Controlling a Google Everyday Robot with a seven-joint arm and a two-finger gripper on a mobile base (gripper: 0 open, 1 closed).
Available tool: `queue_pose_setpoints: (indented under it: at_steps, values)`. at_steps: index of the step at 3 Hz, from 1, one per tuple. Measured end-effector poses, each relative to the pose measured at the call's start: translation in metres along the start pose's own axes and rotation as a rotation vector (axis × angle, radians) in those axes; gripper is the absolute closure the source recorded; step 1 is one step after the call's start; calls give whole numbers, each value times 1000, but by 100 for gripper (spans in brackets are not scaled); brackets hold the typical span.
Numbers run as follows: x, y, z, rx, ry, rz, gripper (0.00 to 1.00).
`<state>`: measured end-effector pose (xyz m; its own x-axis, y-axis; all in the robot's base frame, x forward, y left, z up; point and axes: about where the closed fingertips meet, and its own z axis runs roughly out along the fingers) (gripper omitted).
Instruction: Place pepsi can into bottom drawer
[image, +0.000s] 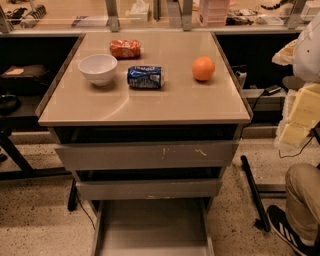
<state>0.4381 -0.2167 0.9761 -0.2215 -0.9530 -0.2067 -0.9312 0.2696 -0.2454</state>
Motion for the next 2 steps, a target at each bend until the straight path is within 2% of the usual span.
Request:
queue_pose_setpoints:
  at_steps: [1, 2]
  values:
    - [-3, -3, -1, 12, -8, -7, 0]
    - [-25, -20, 7, 44, -49, -48, 0]
